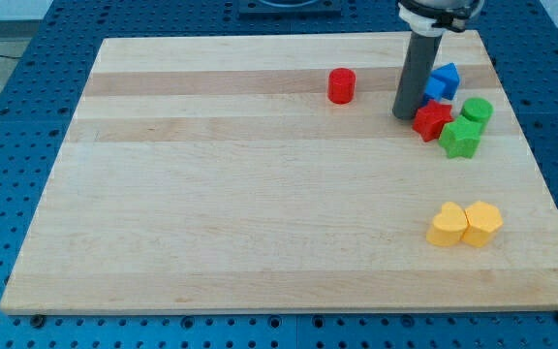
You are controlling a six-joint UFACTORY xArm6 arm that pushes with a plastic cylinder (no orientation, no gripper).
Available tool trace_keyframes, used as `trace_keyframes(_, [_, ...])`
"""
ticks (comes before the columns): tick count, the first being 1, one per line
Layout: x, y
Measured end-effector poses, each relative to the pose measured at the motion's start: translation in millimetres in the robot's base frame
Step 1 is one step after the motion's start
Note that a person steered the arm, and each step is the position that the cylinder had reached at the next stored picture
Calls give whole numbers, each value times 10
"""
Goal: Move the yellow hexagon to the bottom of the yellow heart
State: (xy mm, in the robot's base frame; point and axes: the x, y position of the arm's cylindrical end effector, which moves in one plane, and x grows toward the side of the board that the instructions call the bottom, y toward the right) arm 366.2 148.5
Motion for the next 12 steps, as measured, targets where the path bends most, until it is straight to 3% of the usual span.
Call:
trace_keyframes(7, [-21, -14])
trace_keyframes(8, [-12, -376])
trace_keyframes(9, [226, -367])
trace_keyframes(10, [735, -458])
trace_keyframes(11, [855, 456])
trace_keyframes(12, [1234, 921])
